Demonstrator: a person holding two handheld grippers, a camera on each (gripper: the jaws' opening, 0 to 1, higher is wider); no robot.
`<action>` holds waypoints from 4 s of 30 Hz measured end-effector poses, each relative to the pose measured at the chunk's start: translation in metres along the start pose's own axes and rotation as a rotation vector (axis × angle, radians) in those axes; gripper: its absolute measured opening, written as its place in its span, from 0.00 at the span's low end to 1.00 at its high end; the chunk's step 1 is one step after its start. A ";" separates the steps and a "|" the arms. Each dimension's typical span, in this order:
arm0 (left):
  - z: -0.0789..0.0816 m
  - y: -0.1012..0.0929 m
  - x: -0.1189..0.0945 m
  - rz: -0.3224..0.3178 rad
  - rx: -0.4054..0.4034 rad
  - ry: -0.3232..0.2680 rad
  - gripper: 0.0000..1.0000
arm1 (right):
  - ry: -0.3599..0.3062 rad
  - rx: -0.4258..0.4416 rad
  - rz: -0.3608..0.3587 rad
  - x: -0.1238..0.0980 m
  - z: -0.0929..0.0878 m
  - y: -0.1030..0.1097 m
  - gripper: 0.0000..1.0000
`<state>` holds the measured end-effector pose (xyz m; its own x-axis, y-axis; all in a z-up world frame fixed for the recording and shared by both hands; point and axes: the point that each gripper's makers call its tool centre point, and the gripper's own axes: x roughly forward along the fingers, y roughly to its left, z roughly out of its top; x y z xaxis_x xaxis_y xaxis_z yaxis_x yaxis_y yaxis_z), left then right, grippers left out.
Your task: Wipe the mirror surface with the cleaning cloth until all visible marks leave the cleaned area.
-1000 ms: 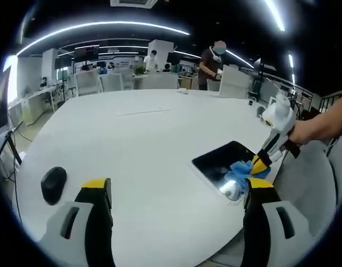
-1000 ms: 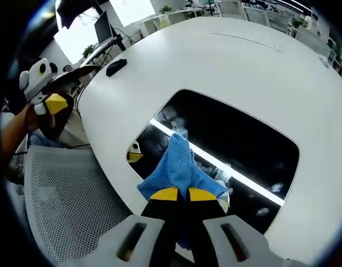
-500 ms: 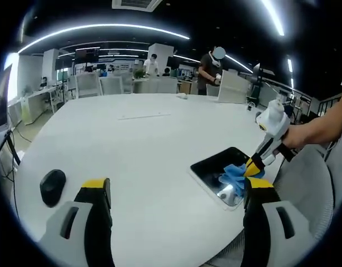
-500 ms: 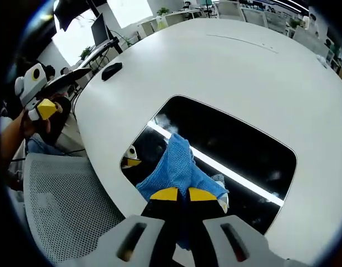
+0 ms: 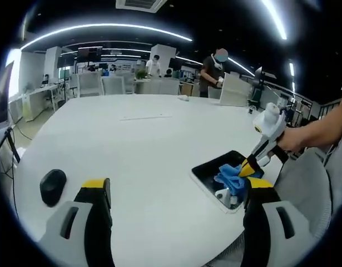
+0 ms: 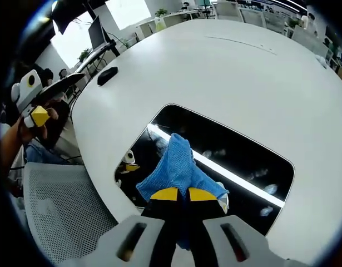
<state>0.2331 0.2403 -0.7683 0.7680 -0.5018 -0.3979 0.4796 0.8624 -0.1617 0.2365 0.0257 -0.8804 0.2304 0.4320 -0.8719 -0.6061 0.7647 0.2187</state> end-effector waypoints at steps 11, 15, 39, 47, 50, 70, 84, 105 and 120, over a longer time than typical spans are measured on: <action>-0.006 -0.003 0.001 0.000 -0.009 0.005 0.99 | -0.006 -0.010 -0.005 0.004 0.014 -0.009 0.00; -0.008 0.003 0.000 0.024 -0.027 0.016 0.99 | -0.008 -0.011 -0.008 0.007 0.020 -0.013 0.00; -0.003 -0.002 -0.002 0.014 -0.010 -0.023 0.99 | -0.011 -0.049 -0.048 0.015 0.051 -0.040 0.00; 0.000 0.003 -0.003 0.013 -0.010 -0.027 0.99 | -0.021 -0.046 -0.061 0.017 0.057 -0.045 0.00; 0.001 0.005 -0.003 0.028 0.004 -0.026 0.99 | -0.023 -0.039 -0.059 0.017 0.057 -0.045 0.00; 0.007 -0.001 0.011 -0.001 0.015 -0.031 0.99 | -0.010 -0.043 -0.040 0.016 0.055 -0.045 0.00; 0.005 0.000 0.011 0.012 -0.006 -0.033 0.99 | -0.002 -0.024 -0.061 0.010 0.048 -0.060 0.00; 0.010 0.002 0.011 0.006 -0.016 -0.046 0.99 | 0.000 0.010 -0.109 -0.002 0.036 -0.084 0.00; 0.012 -0.002 0.013 -0.003 -0.013 -0.047 0.99 | -0.028 0.043 -0.138 -0.005 0.031 -0.080 0.00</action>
<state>0.2470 0.2315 -0.7627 0.7861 -0.5065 -0.3542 0.4764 0.8617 -0.1750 0.3073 -0.0229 -0.8806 0.3305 0.3343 -0.8826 -0.5346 0.8370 0.1168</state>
